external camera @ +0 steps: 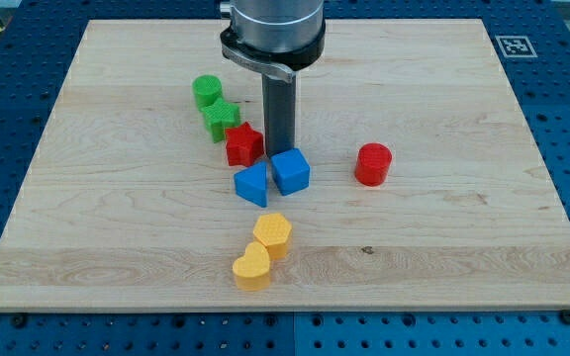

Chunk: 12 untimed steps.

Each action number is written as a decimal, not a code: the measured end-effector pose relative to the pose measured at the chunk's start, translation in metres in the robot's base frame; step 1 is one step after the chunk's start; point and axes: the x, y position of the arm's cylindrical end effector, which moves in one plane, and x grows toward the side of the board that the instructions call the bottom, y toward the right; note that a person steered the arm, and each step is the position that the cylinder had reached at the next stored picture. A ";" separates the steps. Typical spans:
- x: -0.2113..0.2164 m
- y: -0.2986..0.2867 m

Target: Point your arm to the left of green star

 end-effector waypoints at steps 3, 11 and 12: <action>-0.061 0.015; -0.102 -0.201; -0.080 -0.203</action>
